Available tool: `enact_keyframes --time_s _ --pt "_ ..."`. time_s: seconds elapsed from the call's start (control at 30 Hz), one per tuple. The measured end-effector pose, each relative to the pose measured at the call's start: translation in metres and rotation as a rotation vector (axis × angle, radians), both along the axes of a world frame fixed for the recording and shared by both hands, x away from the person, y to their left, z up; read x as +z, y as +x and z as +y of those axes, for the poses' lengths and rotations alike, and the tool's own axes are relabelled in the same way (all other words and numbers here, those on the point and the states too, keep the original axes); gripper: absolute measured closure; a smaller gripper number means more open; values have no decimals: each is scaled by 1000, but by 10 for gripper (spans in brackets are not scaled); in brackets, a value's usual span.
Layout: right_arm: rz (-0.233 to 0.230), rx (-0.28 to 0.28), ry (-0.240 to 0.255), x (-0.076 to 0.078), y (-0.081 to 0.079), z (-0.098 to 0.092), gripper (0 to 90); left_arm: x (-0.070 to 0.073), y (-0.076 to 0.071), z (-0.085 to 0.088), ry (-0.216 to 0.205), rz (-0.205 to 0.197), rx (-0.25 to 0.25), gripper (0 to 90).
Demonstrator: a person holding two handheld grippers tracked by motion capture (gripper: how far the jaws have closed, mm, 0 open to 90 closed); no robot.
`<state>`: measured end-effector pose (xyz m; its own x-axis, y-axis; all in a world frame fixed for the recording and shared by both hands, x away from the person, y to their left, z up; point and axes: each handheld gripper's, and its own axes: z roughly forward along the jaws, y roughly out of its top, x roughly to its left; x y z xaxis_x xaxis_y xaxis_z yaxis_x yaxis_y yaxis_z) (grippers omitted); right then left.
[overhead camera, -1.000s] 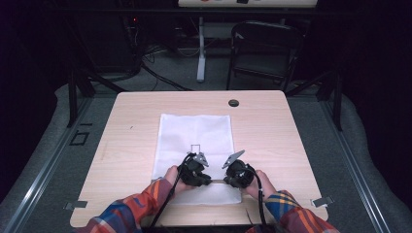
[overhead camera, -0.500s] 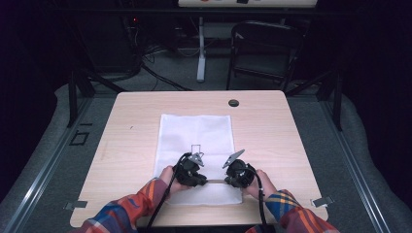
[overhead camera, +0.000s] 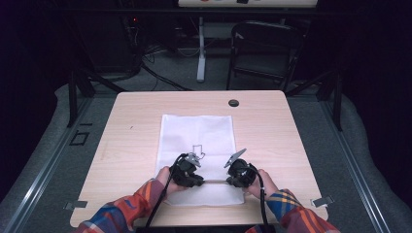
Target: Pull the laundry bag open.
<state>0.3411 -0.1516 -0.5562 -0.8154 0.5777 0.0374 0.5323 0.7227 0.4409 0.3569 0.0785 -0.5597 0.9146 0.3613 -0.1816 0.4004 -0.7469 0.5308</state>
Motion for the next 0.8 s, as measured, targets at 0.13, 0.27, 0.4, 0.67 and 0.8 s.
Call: enact_keyframes --time_s 0.13,0.27,0.4,0.67,0.8 --pt "2 0 1 0 0 -1 900 1 -1 1 2 -1 -1 815" --pt "4 3 -7 1 0 -1 900 1 -1 2 -1 2 1 815" --pt "6 -4 0 0 0 -1 900 1 -2 2 -2 -2 -4 816" --pt "11 -6 0 0 0 -2 900 2 -3 2 9 -3 -8 817" --pt "15 -11 13 0 0 -2 900 2 -3 2 15 0 -7 816"
